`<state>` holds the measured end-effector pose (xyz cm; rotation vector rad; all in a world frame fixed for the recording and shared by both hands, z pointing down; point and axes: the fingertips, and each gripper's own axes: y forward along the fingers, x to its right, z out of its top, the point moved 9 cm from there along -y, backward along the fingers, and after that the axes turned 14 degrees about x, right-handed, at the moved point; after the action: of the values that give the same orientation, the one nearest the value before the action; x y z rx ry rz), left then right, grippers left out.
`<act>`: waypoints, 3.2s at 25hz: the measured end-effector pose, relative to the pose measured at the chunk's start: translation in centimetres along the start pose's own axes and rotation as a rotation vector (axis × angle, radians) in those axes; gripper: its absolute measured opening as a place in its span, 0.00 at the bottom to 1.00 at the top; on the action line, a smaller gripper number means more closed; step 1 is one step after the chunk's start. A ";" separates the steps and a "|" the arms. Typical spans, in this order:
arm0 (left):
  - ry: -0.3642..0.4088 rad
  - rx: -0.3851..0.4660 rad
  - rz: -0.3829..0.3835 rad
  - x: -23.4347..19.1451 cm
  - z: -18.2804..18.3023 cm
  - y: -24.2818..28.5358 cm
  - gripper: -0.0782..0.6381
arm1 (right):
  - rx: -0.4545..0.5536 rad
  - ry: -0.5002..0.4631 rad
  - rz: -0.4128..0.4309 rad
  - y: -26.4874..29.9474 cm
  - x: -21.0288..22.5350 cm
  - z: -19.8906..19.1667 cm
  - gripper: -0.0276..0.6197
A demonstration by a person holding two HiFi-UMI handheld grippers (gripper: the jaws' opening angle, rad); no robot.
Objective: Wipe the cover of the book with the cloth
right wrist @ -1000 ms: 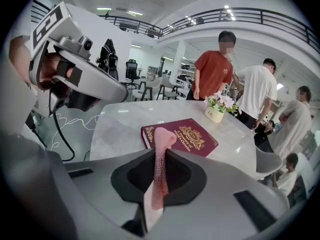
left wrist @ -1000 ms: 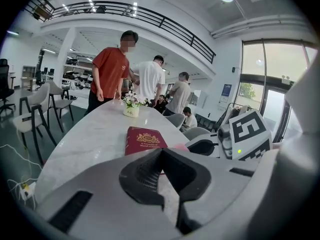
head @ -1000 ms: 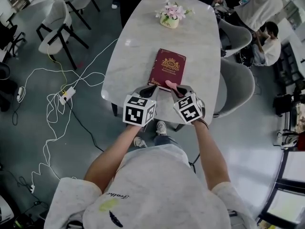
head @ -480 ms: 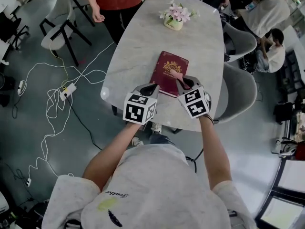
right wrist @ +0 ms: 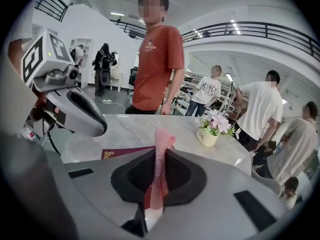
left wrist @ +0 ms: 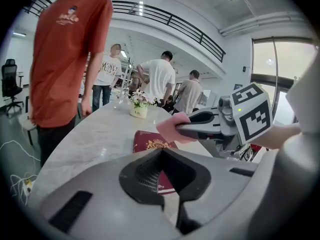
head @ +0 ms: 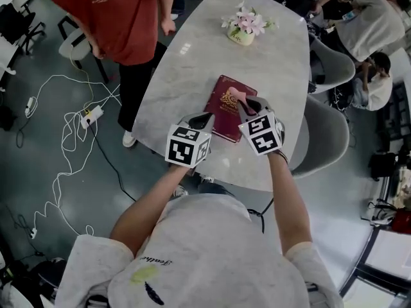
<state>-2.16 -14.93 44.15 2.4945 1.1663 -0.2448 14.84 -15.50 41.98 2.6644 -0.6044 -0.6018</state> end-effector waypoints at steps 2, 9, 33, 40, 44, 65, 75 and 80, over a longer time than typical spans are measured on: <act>-0.005 -0.004 0.011 -0.2 0.0 0.6 0.12 | 0.003 -0.005 0.008 0.8 0.8 0.0 0.07; -0.019 -0.021 0.048 -1.3 -0.1 2.5 0.12 | -0.001 -0.019 0.028 4.1 3.1 -0.5 0.07; -0.068 -0.044 0.144 -4.1 -0.3 4.1 0.12 | -0.101 -0.050 0.136 12.2 3.7 -4.2 0.07; -0.067 -0.038 0.143 -4.1 -0.2 3.4 0.12 | -0.105 -0.030 0.158 11.9 2.4 -4.2 0.07; -0.062 -0.033 0.137 -4.0 -0.1 2.8 0.12 | -0.105 -0.025 0.165 11.4 1.3 -4.1 0.07; -0.051 -0.006 0.105 -2.8 -0.7 -1.6 0.12 | -0.106 0.004 0.195 6.8 -5.4 -3.7 0.07; -0.050 0.004 0.096 -2.6 -1.3 -4.0 0.12 | -0.108 0.013 0.214 4.6 -8.9 -3.5 0.07; -0.051 0.003 0.088 -2.6 -1.6 -4.7 0.12 | -0.111 0.017 0.224 3.8 -10.2 -3.3 0.07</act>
<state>-7.41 -13.37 45.16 2.5200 1.0348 -0.2846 6.78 -13.16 49.70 2.4528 -0.8256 -0.5313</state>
